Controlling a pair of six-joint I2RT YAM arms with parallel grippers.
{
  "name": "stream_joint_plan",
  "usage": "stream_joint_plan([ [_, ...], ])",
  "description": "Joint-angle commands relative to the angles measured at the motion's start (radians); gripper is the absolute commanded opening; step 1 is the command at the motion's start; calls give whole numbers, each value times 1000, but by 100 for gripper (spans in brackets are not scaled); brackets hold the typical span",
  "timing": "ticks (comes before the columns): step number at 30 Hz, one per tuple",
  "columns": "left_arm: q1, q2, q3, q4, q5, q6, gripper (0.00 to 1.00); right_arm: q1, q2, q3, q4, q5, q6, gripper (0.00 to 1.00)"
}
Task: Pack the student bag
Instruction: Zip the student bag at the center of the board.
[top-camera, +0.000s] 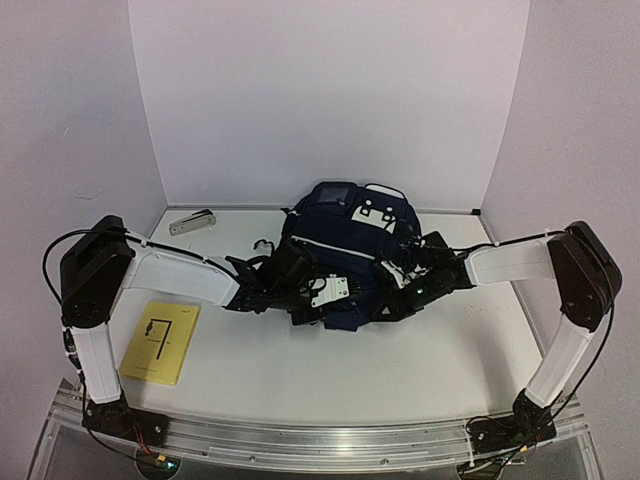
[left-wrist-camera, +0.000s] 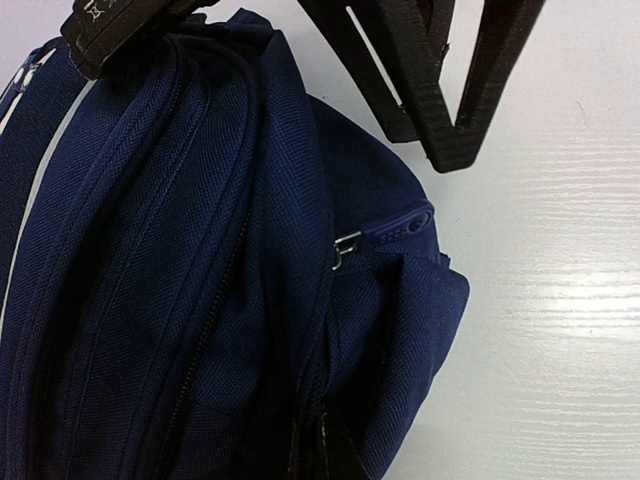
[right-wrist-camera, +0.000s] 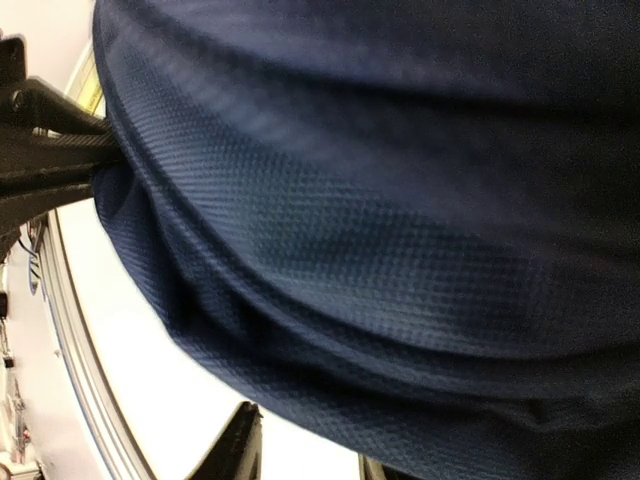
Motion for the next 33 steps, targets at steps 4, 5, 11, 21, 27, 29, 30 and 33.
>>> stream_joint_plan([
  [4, 10, -47, 23, 24, -20, -22, 0, 70, -41, 9, 36, 65, -63, 38],
  [5, 10, -48, 23, 23, -19, -22, 0, 74, -36, 17, 38, 70, -63, 38],
  [11, 9, -49, 24, 24, -19, -20, 0, 93, 0, 54, 61, 113, -48, 38],
  [21, 9, -49, 23, 30, -12, -24, 0, 97, 51, 92, 102, 118, 10, 29],
  [27, 9, -40, 23, 32, -22, -27, 0, 97, 45, 82, 104, 90, 14, 0],
  [29, 10, -42, 18, 34, -27, -27, 0, 97, 21, 65, 102, 98, 6, 0],
  [30, 10, -45, 13, 35, -28, -27, 0, 96, 7, 55, 98, 107, -1, 0],
  [33, 10, -58, 0, 36, -34, -23, 0, 90, -26, 27, 68, 157, -13, 0],
])
